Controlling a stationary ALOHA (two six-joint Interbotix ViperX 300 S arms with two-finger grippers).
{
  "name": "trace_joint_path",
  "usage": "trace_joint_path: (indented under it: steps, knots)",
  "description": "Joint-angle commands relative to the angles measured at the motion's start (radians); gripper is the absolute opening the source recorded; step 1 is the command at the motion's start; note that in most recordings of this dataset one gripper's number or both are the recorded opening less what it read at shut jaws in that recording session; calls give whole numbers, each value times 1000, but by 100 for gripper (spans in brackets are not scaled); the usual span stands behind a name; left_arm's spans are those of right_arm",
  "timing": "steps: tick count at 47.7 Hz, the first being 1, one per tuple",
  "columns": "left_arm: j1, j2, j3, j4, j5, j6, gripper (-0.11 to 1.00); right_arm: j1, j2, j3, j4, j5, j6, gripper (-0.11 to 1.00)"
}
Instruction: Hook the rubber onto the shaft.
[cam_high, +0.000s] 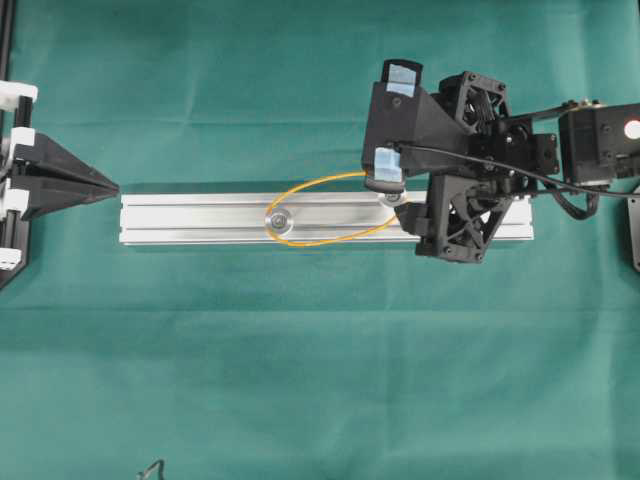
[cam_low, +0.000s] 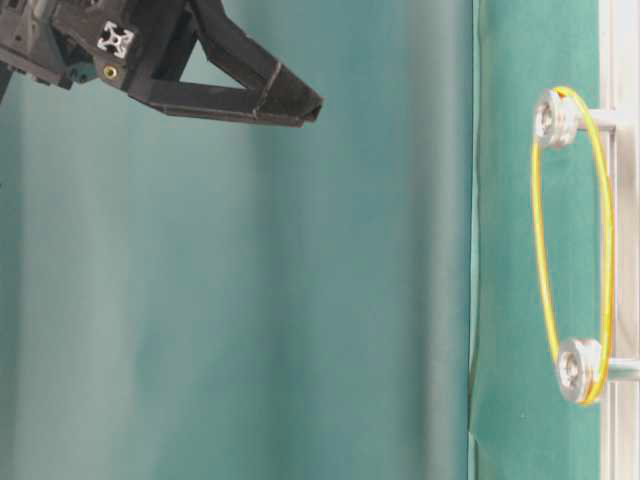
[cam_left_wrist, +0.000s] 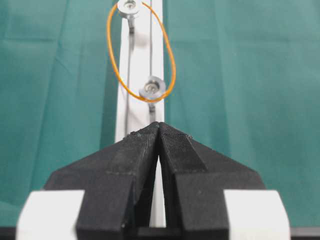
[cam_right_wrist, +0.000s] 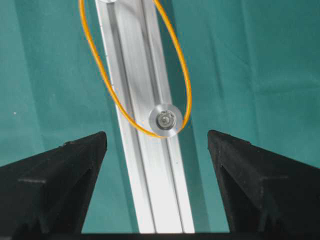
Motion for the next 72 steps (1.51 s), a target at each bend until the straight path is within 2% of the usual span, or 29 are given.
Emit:
trace_joint_path:
  steps: [1, 9, 23, 44, 60, 72]
  knots:
    - [-2, 5, -28, 3, -6, 0, 0, 2, -34, -3, -8, -6, 0, 86]
    - [-3, 6, -28, 3, -5, 0, 0, 3, -92, 58, -28, -38, -3, 85]
    - [-2, 5, -28, 3, -5, 2, 0, 3, -249, 187, -48, -181, 0, 82]
    - [-3, 5, -28, 3, 46, 2, 0, 2, -376, 314, -57, -229, 0, 82]
    - [2, -5, -28, 3, 48, 3, 0, 2, -391, 350, -94, -305, 0, 82]
    - [3, -6, -29, 3, 46, 3, 0, 2, -388, 354, -98, -322, 0, 82]
